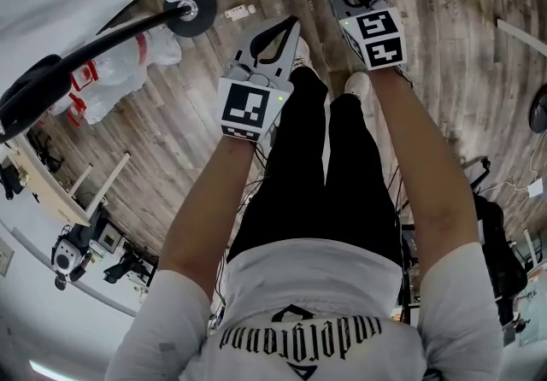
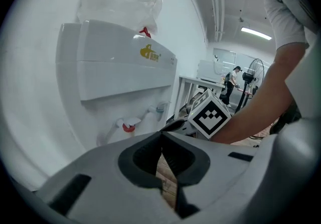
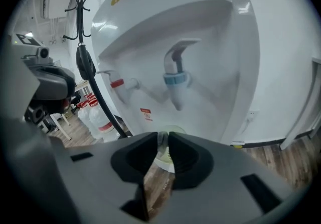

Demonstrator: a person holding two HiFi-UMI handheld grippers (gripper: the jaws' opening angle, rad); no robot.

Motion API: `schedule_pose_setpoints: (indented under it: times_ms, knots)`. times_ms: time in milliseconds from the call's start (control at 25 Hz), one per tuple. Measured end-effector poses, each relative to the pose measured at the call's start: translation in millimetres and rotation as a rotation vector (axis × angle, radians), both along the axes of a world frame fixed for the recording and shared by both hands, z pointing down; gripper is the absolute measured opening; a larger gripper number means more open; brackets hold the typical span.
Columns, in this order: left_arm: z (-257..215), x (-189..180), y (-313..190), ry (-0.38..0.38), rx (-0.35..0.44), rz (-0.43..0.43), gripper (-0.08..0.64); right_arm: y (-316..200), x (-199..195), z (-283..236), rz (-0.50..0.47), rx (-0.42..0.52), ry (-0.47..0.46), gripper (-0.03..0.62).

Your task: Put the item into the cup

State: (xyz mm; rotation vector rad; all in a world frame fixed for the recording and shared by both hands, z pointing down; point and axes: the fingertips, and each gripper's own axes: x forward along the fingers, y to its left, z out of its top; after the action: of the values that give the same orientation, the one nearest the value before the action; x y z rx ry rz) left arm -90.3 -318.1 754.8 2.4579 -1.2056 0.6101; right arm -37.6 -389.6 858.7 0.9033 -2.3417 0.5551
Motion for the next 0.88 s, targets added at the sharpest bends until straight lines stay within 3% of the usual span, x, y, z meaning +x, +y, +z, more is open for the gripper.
schedule_pose_setpoints:
  times_ms: [240,520,880]
  knots:
    - [-3.0,2.5,4.6,0.000,-0.001,-0.006,0.008,1.6,-5.7,18.0,-0.025,-0.056,0.032,0.112]
    - [-0.9,6.2,8.7,-0.004,-0.004,0.006,0.008,3.4,-1.8,21.4,-0.036,-0.052,0.047,0.147]
    - [-34.0,13.8,11.2,-0.005,0.027,0.007,0.008,34.9,12.2,-26.9,-0.056,-0.037,0.014,0.152]
